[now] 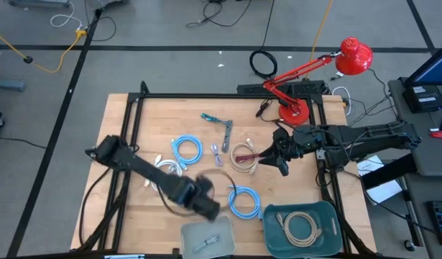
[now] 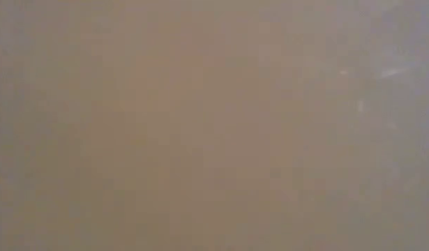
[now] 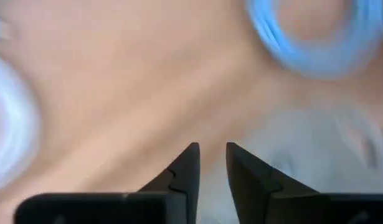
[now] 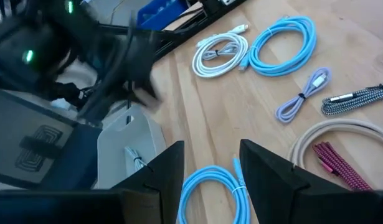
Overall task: Pick & Place USB Port
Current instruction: Put the red patterned charger cable into the gray bin
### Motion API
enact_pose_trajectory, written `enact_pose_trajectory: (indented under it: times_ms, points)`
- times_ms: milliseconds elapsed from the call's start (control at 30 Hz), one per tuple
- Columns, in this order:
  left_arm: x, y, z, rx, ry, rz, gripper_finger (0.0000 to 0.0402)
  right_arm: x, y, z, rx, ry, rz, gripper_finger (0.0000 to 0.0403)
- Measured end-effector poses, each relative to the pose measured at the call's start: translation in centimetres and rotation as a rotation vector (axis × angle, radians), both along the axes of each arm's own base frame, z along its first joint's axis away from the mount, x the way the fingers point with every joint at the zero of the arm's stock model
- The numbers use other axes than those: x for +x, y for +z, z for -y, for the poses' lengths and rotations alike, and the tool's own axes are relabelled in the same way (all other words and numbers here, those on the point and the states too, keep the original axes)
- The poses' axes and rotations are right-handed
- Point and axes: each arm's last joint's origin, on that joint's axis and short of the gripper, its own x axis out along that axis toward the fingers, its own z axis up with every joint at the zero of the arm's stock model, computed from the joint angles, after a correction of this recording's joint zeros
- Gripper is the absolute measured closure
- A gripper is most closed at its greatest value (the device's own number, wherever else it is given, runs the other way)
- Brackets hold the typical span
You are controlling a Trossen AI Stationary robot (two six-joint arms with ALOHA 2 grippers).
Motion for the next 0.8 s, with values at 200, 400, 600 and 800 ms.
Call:
enact_pose_trajectory:
  times_ms: [200, 400, 600, 800]
  points:
    - [0.4, 2.3, -5.2, 0.247, 0.080, 0.087, 0.0362, 0.0, 0.0, 0.0, 0.010, -0.036, -0.003, 0.0253]
    - [2.4, 2.3, -11.9, 0.308, -0.089, 0.045, 0.0380, 0.0, 0.0, 0.2, 0.003, -0.085, -0.001, 0.0258]
    - [2.8, 2.3, -19.6, 0.187, 0.045, 0.032, 0.0399, 0.0, -0.2, 0.6, -0.030, -0.212, -0.016, 0.0259]
    - [2.1, 2.8, -22.5, 0.154, 0.008, 0.032, 0.0383, -0.4, -2.4, 1.4, -0.091, -0.388, -0.237, 0.0259]
